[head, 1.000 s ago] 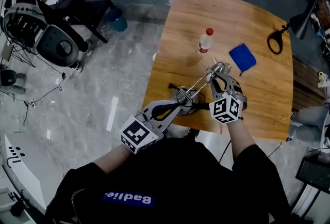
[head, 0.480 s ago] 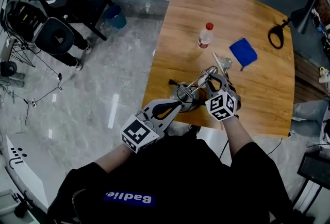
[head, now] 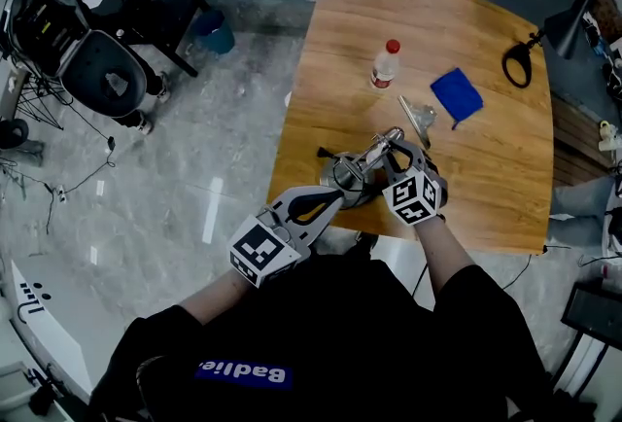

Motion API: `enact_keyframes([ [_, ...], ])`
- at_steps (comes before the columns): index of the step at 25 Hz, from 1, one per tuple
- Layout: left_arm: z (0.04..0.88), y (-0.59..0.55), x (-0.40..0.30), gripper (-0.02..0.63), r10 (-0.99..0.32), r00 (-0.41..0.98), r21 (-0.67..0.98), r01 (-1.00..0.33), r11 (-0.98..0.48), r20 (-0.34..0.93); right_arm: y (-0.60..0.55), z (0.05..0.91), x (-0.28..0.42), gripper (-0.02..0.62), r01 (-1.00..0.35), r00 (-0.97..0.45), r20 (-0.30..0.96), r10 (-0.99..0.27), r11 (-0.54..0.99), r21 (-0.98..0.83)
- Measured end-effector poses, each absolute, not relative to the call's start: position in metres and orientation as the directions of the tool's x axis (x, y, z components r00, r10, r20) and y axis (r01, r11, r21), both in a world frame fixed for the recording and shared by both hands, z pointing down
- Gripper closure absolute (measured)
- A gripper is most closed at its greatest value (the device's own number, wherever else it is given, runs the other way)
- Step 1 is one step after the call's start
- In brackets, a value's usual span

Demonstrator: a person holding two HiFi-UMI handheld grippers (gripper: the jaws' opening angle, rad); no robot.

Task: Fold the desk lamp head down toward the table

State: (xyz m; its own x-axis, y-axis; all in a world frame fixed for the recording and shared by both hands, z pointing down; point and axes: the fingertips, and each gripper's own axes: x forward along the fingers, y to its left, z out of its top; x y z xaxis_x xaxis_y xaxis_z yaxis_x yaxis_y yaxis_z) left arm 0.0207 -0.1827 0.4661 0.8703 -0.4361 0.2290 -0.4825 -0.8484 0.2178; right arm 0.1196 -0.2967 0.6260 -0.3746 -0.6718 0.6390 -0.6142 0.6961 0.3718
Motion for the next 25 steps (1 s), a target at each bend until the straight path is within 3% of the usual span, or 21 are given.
enact_keyframes([
  [5, 0.457, -0.182, 0.007, 0.597, -0.454, 0.867, 0.211, -0.493, -0.844, 0.206, -0.296, 0.62, 0.121, 0.515, -0.613, -0.372, 0.646, -0.666, 0.699, 0.368],
  [8, 0.451, -0.178, -0.003, 0.597, -0.446, 0.876, 0.211, -0.479, -0.852, 0.184, -0.293, 0.605, 0.13, 0.46, -0.636, -0.339, 0.634, -0.695, 0.666, 0.39],
  [14, 0.454, -0.165, -0.014, 0.597, -0.377, 0.917, 0.241, -0.398, -0.885, 0.13, -0.245, 0.581, 0.116, 0.46, -0.683, -0.322, 0.609, -0.725, 0.624, 0.381],
  [19, 0.453, -0.147, -0.007, 0.597, -0.319, 0.941, 0.281, -0.338, -0.898, 0.111, -0.188, 0.551, 0.084, 0.46, -0.777, -0.415, 0.545, -0.729, 0.596, 0.205],
  [25, 0.428, -0.105, 0.012, 0.597, -0.342, 0.933, 0.182, -0.357, -0.916, 0.111, -0.125, 0.512, 0.079, 0.462, -0.808, -0.545, 0.389, -0.743, 0.589, -0.009],
])
